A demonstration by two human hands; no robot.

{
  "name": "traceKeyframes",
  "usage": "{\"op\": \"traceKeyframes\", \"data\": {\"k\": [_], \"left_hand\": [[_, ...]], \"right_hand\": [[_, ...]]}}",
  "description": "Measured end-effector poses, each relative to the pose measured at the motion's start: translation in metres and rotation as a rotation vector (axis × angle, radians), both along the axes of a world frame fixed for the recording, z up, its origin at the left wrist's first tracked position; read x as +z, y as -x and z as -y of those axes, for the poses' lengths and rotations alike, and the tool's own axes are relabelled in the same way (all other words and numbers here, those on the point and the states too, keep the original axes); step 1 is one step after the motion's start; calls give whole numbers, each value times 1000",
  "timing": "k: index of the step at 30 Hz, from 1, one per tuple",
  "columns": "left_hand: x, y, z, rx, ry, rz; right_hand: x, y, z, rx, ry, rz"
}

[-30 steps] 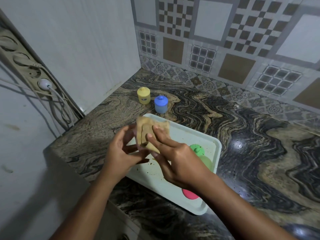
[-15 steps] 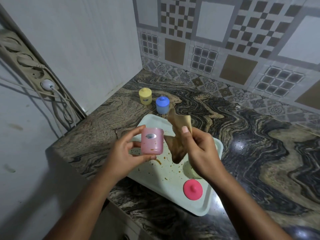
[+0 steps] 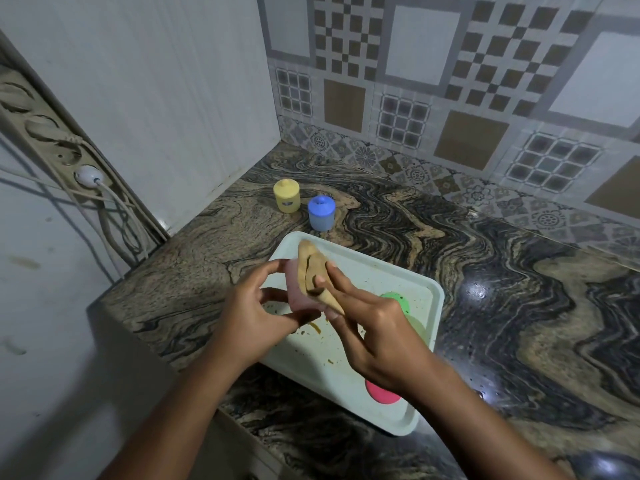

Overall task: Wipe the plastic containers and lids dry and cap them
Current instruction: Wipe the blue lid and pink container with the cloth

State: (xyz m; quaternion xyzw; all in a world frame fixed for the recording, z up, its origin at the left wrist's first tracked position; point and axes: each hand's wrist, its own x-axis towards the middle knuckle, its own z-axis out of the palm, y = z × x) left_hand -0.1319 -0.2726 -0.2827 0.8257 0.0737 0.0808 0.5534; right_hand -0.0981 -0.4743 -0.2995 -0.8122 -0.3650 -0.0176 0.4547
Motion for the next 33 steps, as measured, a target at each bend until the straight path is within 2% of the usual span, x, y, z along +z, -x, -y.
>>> {"op": "traceKeyframes", "data": {"k": [2, 4, 7, 9, 12, 14, 15, 17, 19, 23, 25, 33], "left_hand": [[2, -1, 0, 42, -24, -21], [1, -2, -1, 66, -22, -62], [0, -3, 1, 46, -23, -102], [1, -1, 4, -4, -18, -121], [-1, 0, 7, -108, 86, -147], [1, -3, 6, -86, 258, -182], [4, -5, 4, -42, 284, -188], [9, -11, -2, 5, 207, -158], [14, -15, -7, -44, 37, -126], [23, -25, -12, -114, -176, -99], [24, -30, -13, -105, -210, -86], [30, -35, -19, -49, -269, -35]], "right_hand": [[-6, 5, 7, 35, 10, -8], [-9, 12, 13, 6, -29, -166], [-5, 11, 12, -184, -303, -595], [-3, 3, 8, -301, -444, -648], [4, -5, 2, -312, -433, -591], [6, -7, 1, -322, -389, -585], [9, -8, 1, -336, -367, -578], [9, -10, 2, -338, -311, -539], [14, -10, 4, -321, -268, -479], [25, -11, -4, -275, -86, -21], [15, -16, -9, -143, 7, 111], [-12, -6, 12, 14, 87, 135]]}}
